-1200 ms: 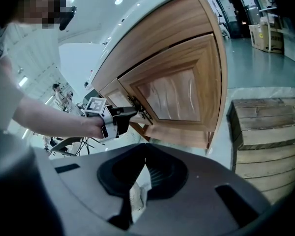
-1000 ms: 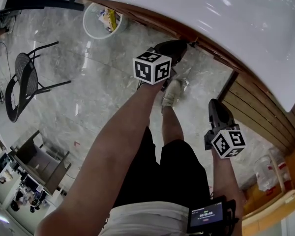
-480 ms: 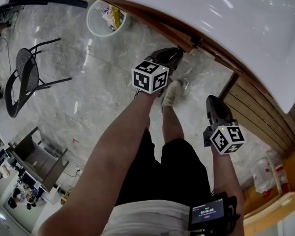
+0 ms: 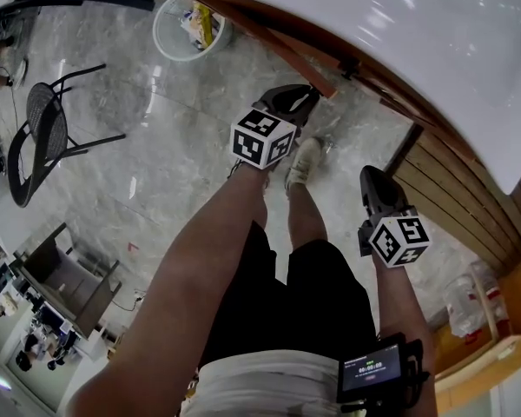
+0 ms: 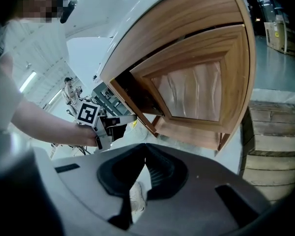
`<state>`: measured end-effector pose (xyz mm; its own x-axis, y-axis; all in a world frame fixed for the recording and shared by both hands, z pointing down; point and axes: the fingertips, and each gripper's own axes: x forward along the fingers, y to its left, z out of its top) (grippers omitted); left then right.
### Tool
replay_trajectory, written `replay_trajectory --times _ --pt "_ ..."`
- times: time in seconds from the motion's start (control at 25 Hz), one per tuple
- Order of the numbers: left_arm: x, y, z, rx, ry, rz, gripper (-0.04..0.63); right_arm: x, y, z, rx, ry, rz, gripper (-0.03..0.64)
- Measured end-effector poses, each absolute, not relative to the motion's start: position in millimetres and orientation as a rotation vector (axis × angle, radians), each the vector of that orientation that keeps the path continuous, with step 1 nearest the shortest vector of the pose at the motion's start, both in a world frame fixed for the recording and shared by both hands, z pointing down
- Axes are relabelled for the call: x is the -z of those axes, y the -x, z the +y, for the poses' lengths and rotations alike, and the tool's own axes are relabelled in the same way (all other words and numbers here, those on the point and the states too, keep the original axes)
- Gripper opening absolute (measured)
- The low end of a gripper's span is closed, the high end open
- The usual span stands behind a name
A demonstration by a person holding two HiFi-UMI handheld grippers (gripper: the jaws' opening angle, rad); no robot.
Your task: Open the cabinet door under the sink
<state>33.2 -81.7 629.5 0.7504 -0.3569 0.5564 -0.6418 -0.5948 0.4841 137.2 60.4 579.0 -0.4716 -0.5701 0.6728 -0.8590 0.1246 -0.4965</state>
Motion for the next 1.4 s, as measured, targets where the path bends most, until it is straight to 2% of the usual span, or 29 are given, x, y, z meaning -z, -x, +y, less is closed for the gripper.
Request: replay_trajectory --times 0.44,1.4 --pt "-630.0 -15.3 -68.0 -0.707 -2.372 -0.722 0.084 -576.1 -121.7 49.9 -1.263 -1.386 -2.093 0.014" --pt "-633.8 52.0 -32.4 -0.848 -2.372 -0.55 0.084 -570.6 -48.3 51.8 -1.287 -1.436 -2.052 0.014"
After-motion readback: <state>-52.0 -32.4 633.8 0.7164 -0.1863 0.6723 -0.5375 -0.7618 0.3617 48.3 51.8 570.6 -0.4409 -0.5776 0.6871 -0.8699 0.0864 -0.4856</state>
